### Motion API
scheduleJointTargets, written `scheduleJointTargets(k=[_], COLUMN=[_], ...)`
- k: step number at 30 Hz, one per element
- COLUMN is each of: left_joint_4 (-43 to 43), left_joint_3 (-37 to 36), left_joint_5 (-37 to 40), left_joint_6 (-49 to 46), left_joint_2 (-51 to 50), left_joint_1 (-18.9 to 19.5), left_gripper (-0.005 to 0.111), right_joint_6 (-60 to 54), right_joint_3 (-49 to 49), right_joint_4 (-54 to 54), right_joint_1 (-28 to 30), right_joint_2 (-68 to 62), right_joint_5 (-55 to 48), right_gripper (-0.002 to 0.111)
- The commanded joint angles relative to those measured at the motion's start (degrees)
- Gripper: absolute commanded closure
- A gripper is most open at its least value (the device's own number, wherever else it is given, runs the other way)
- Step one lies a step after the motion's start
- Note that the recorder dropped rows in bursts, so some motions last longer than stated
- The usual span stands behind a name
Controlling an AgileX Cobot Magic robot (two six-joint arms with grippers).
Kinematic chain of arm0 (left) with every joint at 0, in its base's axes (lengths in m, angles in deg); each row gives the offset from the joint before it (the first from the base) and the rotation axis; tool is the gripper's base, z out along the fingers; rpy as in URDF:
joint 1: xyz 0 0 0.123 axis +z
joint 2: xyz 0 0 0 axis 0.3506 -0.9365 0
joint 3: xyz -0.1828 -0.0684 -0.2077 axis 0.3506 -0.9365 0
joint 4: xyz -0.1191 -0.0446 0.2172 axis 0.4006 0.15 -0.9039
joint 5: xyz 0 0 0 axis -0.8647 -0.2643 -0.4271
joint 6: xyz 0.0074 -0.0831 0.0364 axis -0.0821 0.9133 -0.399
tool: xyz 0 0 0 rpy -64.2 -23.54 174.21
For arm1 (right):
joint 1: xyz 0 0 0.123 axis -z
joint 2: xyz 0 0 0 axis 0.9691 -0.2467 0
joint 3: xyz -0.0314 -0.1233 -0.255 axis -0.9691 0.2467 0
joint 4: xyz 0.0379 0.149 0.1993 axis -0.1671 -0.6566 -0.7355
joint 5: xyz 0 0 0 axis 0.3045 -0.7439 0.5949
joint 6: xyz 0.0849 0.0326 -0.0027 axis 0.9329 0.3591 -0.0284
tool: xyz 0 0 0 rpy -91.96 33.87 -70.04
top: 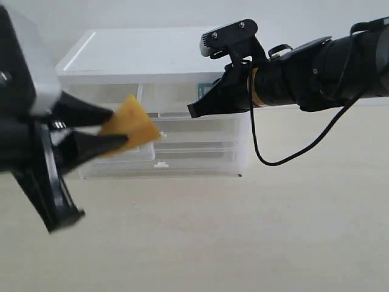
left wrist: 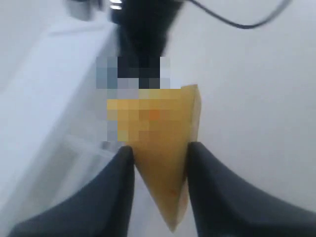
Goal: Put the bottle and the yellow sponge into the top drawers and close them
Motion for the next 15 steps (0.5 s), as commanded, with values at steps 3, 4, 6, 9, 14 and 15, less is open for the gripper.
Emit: scheduleJointTargets(k=[3, 4, 6, 9, 14, 15], left_joint_4=[-9.09, -9.09, -9.09, -9.49, -9.79, -9.79], left_joint_3=[7.59, 9.01, 11.41, 13.75, 16.62, 16.76], left_joint_5=[-2.26, -1.72, -0.65, -0.76, 0.61, 0.74], left_joint_6=[7.35, 7.35, 7.35, 7.35, 7.35, 7.35], left_joint_2=[-4.89, -6.86, -10.55, -16.27, -23.75, -24.76], left_joint_1=[13.33, 15.07, 17.73, 19.31, 19.72, 19.72], left_gripper=[0.103, 0.103, 0.103, 0.103, 0.103, 0.103], right_joint_6=[-0.01, 0.11, 0.11, 0.11, -0.21, -0.19], right_joint_3=[-0.25, -0.25, -0.25, -0.25, -0.25, -0.25], right_joint_4=[-0.03, -0.03, -0.03, -0.03, -0.03, -0.03], right_joint_1=[0.17, 0.17, 0.17, 0.17, 0.17, 0.17], right_joint_2=[0.10, 0.10, 0.10, 0.10, 0.10, 0.10], right_joint_5=[0.24, 0.37, 0.80, 0.92, 0.47, 0.24], right_gripper=[0.108, 0.108, 0.108, 0.108, 0.108, 0.108])
